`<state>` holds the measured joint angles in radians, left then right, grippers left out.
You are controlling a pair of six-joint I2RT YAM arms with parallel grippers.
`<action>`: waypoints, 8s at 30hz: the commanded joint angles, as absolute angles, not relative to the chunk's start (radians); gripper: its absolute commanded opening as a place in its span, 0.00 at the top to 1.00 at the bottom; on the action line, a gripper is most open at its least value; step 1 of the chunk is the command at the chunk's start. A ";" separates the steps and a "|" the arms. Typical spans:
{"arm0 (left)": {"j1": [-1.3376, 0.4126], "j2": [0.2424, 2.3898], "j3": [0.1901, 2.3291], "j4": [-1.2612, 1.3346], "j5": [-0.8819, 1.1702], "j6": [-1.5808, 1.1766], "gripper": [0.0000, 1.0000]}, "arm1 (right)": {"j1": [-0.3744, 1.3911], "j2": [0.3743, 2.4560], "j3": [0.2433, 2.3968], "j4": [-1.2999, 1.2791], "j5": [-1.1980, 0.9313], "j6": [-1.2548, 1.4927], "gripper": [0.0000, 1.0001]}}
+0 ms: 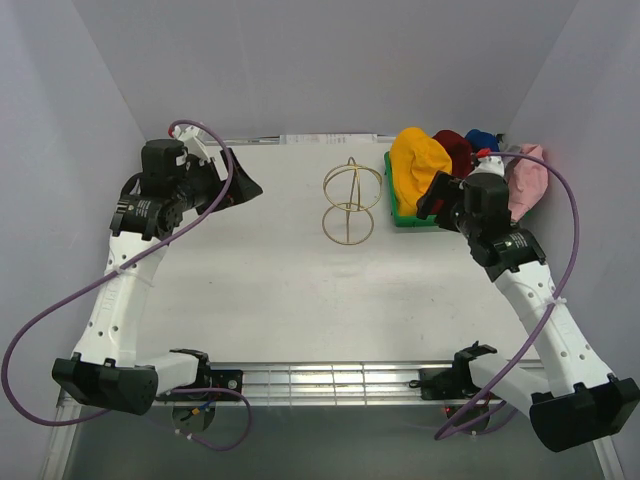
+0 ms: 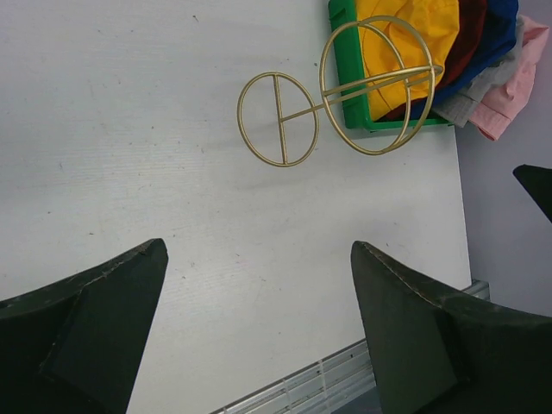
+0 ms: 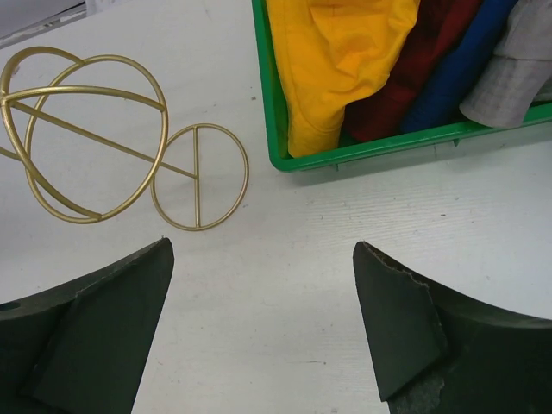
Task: Stack the hats
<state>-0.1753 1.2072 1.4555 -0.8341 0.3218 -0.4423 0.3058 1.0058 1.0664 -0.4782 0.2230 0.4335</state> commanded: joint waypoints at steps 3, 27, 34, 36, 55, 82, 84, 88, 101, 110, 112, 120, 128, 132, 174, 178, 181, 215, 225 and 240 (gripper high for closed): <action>-0.178 1.177 1.445 -0.824 0.344 -0.443 0.02 | 0.302 1.041 1.147 -0.497 0.230 0.408 0.11; -0.179 1.183 1.414 -0.818 0.359 -0.442 0.02 | 0.080 1.652 1.644 -0.617 0.093 0.256 0.09; -0.178 1.184 1.414 -0.824 0.364 -0.448 0.02 | 0.077 1.851 1.857 -0.640 0.098 0.236 0.12; -0.178 1.184 1.410 -0.822 0.364 -0.449 0.02 | 0.077 1.879 1.900 -0.644 0.078 0.239 0.16; -0.178 1.215 1.416 -0.851 0.370 -0.439 0.02 | 0.121 2.065 1.953 -0.557 0.090 0.219 0.25; -0.179 1.267 1.370 -0.816 0.354 -0.460 0.03 | 0.178 2.181 2.002 -0.459 0.357 0.135 0.37; -0.178 1.269 1.367 -0.810 0.360 -0.465 0.03 | 0.178 2.189 2.016 -0.463 0.354 0.133 0.43; -0.178 1.272 1.368 -0.807 0.370 -0.469 0.04 | 0.178 2.204 2.036 -0.474 0.342 0.132 0.56; -0.178 1.267 1.361 -0.773 0.396 -0.479 0.07 | 0.178 2.131 2.133 -0.535 0.338 0.129 0.92; -0.178 1.259 1.333 -0.672 0.446 -0.525 0.10 | 0.178 1.994 2.209 -0.598 0.313 0.114 0.92; -0.178 1.253 1.318 -0.654 0.460 -0.540 0.10 | 0.178 1.953 2.209 -0.606 0.308 0.107 0.92; -0.178 1.227 1.289 -0.546 0.512 -0.597 0.09 | 0.176 1.801 2.200 -0.614 0.256 0.084 0.92; -0.178 1.216 1.298 -0.425 0.572 -0.659 0.07 | 0.176 1.649 2.166 -0.617 0.045 0.078 0.92; -0.178 1.227 1.307 -0.367 0.609 -0.704 0.06 | 0.176 1.605 2.108 -0.620 -0.067 0.077 0.92; -0.215 1.272 1.252 -0.255 0.641 -0.772 0.07 | 0.232 1.589 1.828 -0.472 -0.653 0.250 0.92; -0.216 1.276 1.252 -0.253 0.641 -0.772 0.07 | 0.233 1.594 1.851 -0.449 -0.693 0.268 0.92; -0.218 1.276 1.249 -0.255 0.640 -0.772 0.07 | 0.233 1.592 1.870 -0.451 -0.690 0.271 0.92; -0.221 1.269 1.210 -0.262 0.635 -0.767 0.07 | 0.219 1.568 1.867 -0.362 -0.776 0.345 0.92; -0.221 1.272 1.207 -0.262 0.637 -0.767 0.07 | 0.210 1.583 1.882 -0.374 -0.776 0.348 0.92; -0.229 1.307 1.190 -0.232 0.635 -0.787 0.07 | 0.253 1.647 1.772 -0.354 -0.646 0.304 0.92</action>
<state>-0.2230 1.3060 1.1992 -0.2539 0.6289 -0.7830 0.2329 1.6337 1.7687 -0.4007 -0.6937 0.3286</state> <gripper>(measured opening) 0.934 0.086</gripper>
